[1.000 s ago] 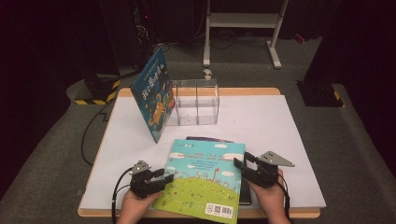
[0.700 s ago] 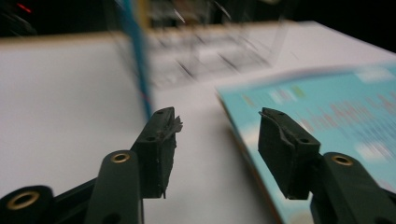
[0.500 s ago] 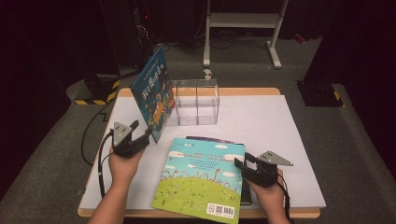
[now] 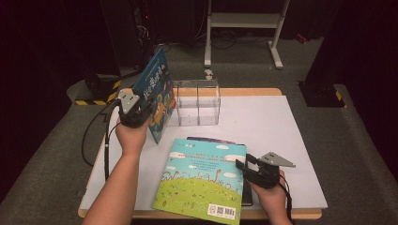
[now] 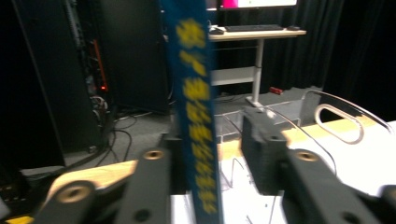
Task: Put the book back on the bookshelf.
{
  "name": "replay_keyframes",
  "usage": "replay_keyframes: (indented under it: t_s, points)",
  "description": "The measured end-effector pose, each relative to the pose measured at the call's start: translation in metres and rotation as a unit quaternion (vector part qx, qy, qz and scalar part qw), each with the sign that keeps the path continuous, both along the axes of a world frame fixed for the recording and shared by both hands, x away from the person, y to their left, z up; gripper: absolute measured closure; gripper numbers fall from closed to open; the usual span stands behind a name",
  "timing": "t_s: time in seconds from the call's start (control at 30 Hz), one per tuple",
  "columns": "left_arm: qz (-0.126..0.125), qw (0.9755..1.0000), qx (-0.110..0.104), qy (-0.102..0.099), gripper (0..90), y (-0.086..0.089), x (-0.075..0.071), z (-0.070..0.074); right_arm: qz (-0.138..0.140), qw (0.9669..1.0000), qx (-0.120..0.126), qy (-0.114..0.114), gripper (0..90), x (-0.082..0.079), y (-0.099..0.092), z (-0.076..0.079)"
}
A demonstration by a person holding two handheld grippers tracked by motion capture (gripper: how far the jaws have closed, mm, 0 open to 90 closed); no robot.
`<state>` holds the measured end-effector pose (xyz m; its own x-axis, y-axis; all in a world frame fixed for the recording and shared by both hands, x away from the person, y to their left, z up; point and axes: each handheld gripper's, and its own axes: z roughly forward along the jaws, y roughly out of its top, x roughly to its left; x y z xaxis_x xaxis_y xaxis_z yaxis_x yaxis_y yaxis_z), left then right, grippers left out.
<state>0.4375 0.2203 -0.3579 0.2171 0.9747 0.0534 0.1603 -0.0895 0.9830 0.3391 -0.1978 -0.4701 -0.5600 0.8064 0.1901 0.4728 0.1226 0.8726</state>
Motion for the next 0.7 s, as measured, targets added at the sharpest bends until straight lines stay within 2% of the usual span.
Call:
replay_keyframes:
  t_s: [0.03,0.1,0.2,0.43,0.6,0.7]
  points:
    - [-0.004,1.0000,0.009,-0.001,77.8,-0.002,0.000,0.000,0.000,1.0000,0.002,0.000,45.3,0.000,0.000,0.000]
    - [0.000,0.9996,0.028,-0.006,79.0,-0.007,0.000,0.001,0.001,1.0000,0.003,0.000,45.3,0.000,0.000,0.000]
    - [0.012,0.9990,0.040,-0.011,79.4,-0.011,-0.001,0.000,0.001,1.0000,0.003,0.001,45.3,0.000,0.000,0.000]
    - [0.053,0.9976,0.041,-0.020,78.6,-0.010,0.001,-0.003,0.001,1.0000,0.005,0.001,45.3,0.000,-0.001,0.000]
    - [0.055,0.9965,0.054,-0.032,78.6,-0.014,0.003,-0.005,0.002,1.0000,0.005,0.001,45.3,0.000,-0.001,0.000]
    - [0.058,0.9967,0.046,-0.032,78.8,-0.016,0.006,-0.006,0.002,1.0000,0.006,0.001,45.3,0.000,-0.001,0.000]
